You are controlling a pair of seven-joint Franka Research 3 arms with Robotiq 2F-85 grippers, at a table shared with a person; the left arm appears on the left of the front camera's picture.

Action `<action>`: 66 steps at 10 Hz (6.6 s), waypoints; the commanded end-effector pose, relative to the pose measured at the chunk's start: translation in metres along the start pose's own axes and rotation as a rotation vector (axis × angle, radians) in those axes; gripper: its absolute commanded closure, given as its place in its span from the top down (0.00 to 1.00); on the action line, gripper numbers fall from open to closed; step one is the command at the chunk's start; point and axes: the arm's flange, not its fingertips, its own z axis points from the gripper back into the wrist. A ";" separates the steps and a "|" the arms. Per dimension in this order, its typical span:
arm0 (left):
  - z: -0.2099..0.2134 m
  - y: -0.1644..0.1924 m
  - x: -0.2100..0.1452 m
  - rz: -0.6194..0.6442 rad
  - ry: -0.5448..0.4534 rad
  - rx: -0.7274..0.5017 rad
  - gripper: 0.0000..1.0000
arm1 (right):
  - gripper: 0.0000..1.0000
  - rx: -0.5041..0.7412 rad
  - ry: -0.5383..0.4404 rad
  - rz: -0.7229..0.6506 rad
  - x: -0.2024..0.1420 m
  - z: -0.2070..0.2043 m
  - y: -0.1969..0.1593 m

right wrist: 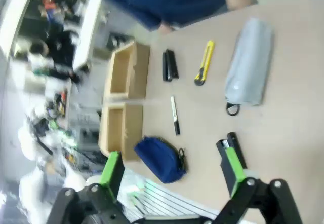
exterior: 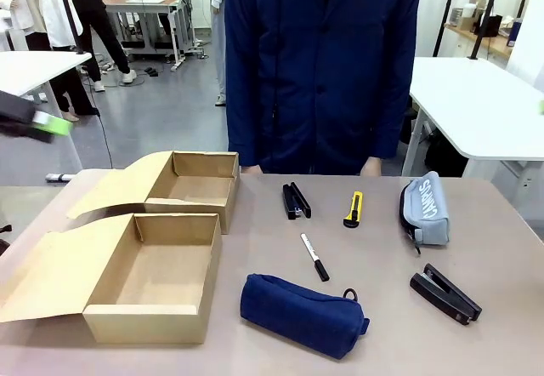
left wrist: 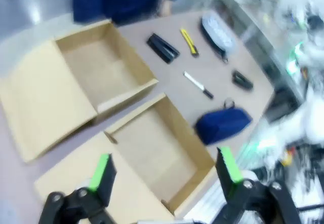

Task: Place items inside the box.
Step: Pick up a Pencil pouch or Stapler and place it inside the Mailer Box closest to the robot.

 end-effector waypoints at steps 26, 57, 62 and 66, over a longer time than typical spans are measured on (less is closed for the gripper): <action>0.098 0.138 -0.112 0.504 -0.491 -0.056 1.00 | 1.00 0.081 -0.349 -0.261 -0.080 0.066 -0.152; 0.098 0.138 -0.112 0.504 -0.491 -0.056 1.00 | 1.00 -0.701 0.490 0.355 -0.123 -0.339 0.114; 0.098 0.138 -0.112 0.504 -0.491 -0.056 1.00 | 1.00 -0.267 0.937 0.603 -0.208 -0.396 0.167; 0.098 0.138 -0.112 0.504 -0.491 -0.056 1.00 | 1.00 -0.364 1.013 0.914 -0.267 -0.439 0.187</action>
